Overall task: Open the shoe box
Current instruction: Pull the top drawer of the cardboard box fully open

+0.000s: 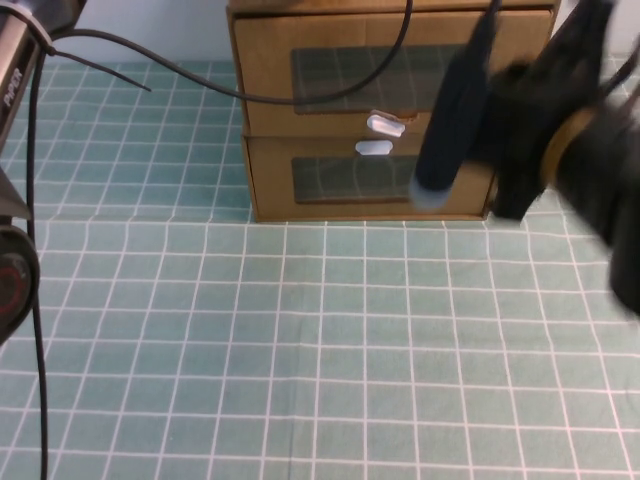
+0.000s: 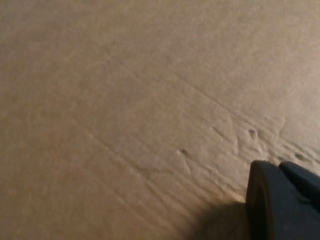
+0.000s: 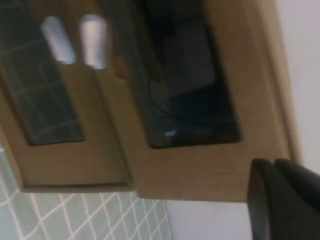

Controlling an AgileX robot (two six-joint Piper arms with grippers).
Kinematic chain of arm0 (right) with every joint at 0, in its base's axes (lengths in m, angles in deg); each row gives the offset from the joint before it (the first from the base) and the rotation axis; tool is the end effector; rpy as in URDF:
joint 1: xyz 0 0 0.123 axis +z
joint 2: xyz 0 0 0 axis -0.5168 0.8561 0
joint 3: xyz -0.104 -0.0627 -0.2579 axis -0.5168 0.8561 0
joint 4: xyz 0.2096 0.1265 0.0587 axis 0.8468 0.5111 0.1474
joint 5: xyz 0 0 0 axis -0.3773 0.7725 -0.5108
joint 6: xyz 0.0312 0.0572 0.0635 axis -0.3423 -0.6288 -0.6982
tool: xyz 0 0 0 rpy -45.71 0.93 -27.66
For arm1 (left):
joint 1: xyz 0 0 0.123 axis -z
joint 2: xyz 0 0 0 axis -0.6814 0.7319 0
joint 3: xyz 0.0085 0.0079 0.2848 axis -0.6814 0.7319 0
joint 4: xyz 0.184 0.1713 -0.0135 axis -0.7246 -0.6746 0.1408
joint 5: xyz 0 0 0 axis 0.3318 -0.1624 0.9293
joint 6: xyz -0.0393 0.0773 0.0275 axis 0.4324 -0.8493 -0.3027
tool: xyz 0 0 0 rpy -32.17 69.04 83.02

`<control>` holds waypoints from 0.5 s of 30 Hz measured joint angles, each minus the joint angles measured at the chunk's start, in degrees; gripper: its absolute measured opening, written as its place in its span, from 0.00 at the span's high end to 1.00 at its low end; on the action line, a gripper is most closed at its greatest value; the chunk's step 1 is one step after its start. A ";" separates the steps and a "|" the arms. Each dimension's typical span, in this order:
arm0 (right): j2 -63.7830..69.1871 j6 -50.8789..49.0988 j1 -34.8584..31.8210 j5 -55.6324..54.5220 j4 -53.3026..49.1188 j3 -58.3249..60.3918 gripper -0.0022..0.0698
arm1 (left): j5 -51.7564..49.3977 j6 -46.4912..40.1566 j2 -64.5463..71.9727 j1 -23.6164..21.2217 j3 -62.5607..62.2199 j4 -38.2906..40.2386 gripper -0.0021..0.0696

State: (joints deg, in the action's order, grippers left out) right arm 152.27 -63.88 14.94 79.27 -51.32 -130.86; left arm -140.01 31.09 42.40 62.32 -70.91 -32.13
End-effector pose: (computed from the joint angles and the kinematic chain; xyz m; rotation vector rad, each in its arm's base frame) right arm 0.2509 0.1860 0.3497 -1.2285 1.4434 -0.7335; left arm 0.4455 -0.2089 0.3883 0.9372 1.9521 -0.6728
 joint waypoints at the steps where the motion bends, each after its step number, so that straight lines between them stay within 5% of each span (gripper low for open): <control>1: 0.86 -2.87 1.02 0.00 -4.03 2.32 0.99 | -0.32 -0.17 0.00 0.00 -0.04 0.00 0.98; 10: 10.43 -17.79 4.19 1.34 -11.80 2.66 0.97 | -1.08 -0.29 0.03 0.00 -0.13 0.00 0.98; 15: 16.34 -21.99 4.19 1.48 -12.02 -3.77 0.75 | -1.19 -0.29 0.03 0.00 -0.27 0.00 0.98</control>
State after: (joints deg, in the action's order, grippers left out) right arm 168.61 -85.86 19.13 80.75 -63.34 -134.63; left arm -141.20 30.79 42.43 62.32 -71.18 -32.13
